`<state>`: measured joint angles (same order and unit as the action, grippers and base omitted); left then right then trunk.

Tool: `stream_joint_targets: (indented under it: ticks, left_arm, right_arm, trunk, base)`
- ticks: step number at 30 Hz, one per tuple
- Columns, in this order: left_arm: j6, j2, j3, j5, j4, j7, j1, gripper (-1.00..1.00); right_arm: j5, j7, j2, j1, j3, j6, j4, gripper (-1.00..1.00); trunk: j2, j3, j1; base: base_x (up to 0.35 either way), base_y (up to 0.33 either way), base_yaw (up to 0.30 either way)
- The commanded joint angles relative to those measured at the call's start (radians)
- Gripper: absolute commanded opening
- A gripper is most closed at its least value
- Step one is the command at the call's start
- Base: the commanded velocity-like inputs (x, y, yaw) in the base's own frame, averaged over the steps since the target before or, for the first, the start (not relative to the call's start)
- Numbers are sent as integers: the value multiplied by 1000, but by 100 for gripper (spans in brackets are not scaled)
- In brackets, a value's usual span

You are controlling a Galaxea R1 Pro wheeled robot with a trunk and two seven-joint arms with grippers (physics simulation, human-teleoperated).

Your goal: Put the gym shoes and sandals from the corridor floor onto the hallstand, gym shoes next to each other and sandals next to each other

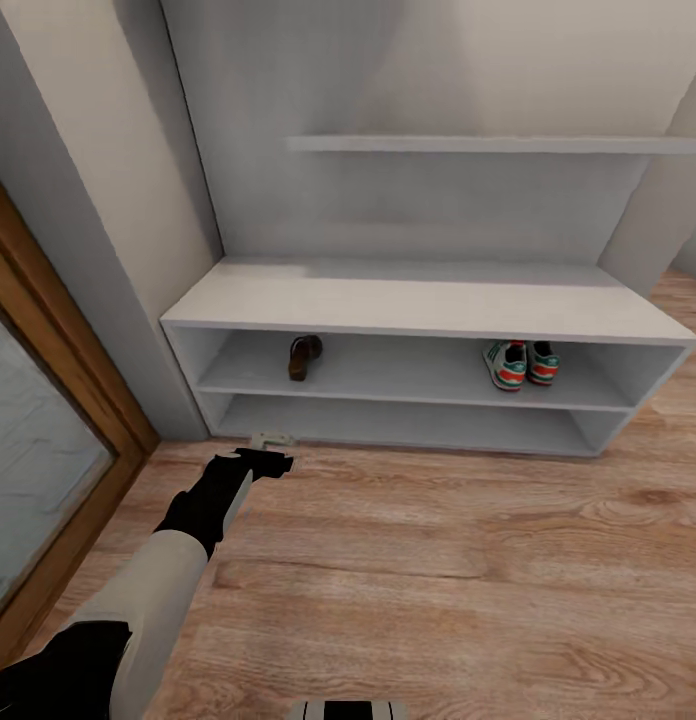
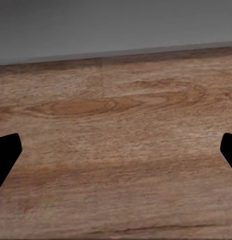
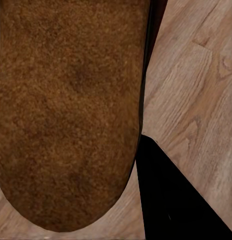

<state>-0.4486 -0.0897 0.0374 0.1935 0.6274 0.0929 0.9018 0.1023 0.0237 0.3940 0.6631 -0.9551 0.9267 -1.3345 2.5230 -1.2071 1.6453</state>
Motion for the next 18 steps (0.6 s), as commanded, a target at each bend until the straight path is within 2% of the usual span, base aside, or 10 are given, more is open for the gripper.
stream_joint_targets:
  ticks: [1, 11, 14, 18]
  left_arm:
    - [-4, -1, 4, 11, 2, 8, 0, 100]
    - [36, -1, 4, 11, -3, 8, 0, 100]
    - [37, -1, 4, 11, -4, 8, 0, 100]
    - [37, -1, 4, 11, -5, 8, 0, 100]
  right_arm:
    - [5, -2, 0, 1, 0, 6, -2, -100]
    - [5, -3, 0, 1, 0, 6, -1, -100]
    - [5, -2, 0, 1, 0, 6, -1, -100]
    - [5, -2, 0, 1, 1, 6, -1, -100]
  trunk:
    - [0, -1, 0]
    - [0, -1, 0]
    - [0, 0, 0]
    - [0, 2, 0]
  base:
    - [-26, 347, 0]
    - [58, 334, 0]
    - [23, 92, -99]
    - [5, 18, -241]
